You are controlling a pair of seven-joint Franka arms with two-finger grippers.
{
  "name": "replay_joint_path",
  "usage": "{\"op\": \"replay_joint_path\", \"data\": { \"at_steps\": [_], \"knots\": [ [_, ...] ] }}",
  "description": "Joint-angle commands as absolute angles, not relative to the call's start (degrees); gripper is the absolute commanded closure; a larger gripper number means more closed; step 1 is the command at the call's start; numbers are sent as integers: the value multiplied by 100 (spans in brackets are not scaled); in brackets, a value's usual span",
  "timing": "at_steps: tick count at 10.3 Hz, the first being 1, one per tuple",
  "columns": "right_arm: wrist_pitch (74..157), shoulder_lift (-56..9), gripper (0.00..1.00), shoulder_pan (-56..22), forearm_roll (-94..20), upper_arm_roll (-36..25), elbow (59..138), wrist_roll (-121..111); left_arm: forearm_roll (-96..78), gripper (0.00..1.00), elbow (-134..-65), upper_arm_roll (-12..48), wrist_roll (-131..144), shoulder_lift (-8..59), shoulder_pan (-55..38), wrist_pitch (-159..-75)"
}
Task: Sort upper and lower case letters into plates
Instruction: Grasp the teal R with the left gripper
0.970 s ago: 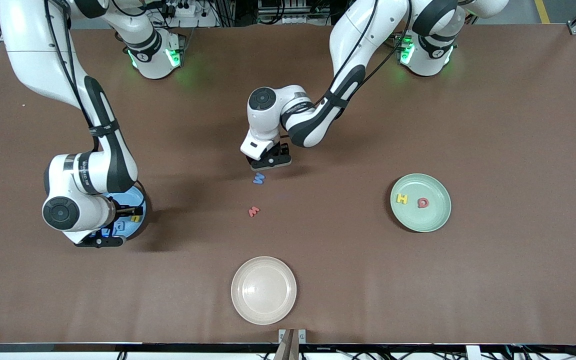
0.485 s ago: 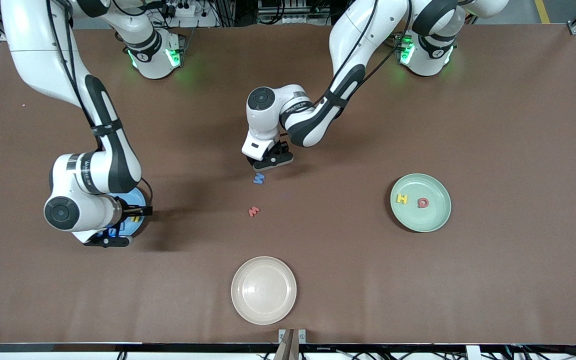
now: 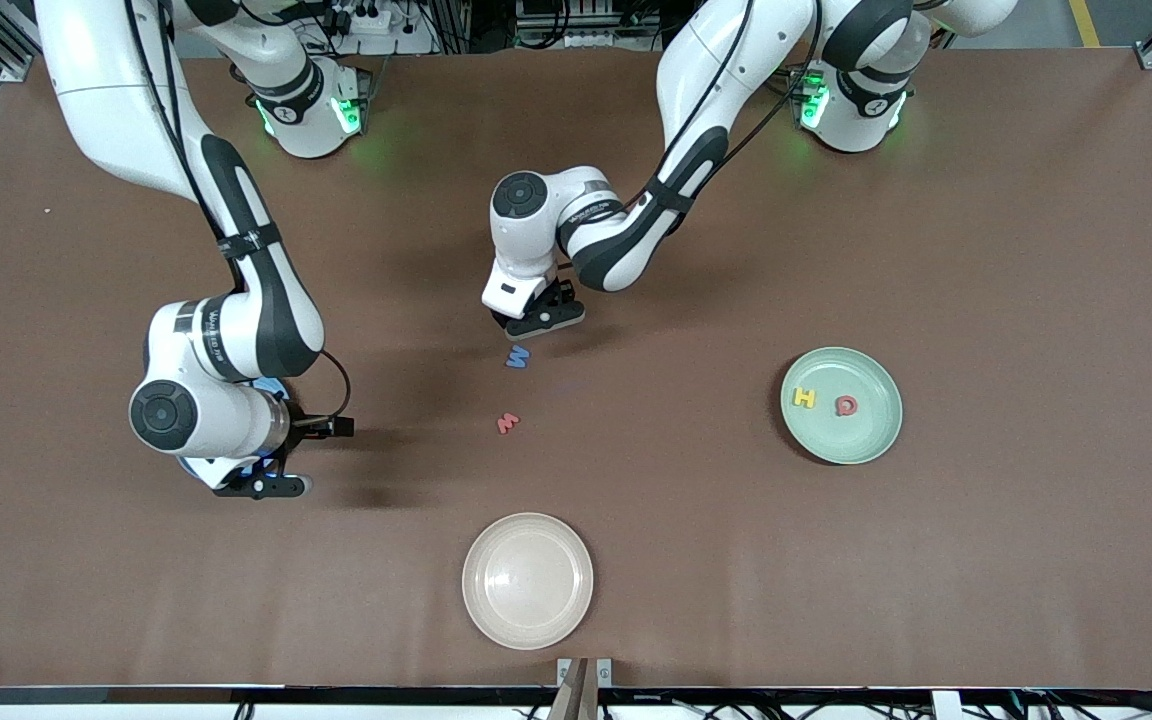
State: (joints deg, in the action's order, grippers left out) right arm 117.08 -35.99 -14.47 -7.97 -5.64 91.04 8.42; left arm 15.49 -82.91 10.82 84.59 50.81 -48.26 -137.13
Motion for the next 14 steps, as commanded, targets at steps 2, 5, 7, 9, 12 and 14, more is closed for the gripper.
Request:
{"op": "replay_joint_path", "data": {
  "at_steps": [2, 5, 7, 9, 12, 14],
  "knots": [
    [11970, -3595, 0, -1537, -993, -536, 9123, 2096, 1406, 68, -8209, 1037, 8499, 5212, -4922, -13623],
    [12374, -3700, 0, -1819, -1054, -536, 9149, 3326, 1433, 77, -8209, 1037, 8482, 5194, -4904, -13623],
    [12795, -3761, 0, -2003, -1160, -545, 9149, 4618, 1450, 80, -8209, 1037, 8350, 5116, -4721, -13327],
    [12815, -3788, 0, -2013, -1169, -545, 9141, 5079, 1398, 85, -8226, 1081, 7720, 4975, -4335, -12747],
    [12832, -3805, 0, -2135, -1169, -545, 9132, 5394, 1319, 87, -8262, 1413, 6693, 4572, -3449, -11904],
    [13041, -4042, 0, -2704, -1151, -554, 8940, 6428, 1310, 90, -8297, 1782, 5752, 4352, -2597, -11061]
  ]
}}
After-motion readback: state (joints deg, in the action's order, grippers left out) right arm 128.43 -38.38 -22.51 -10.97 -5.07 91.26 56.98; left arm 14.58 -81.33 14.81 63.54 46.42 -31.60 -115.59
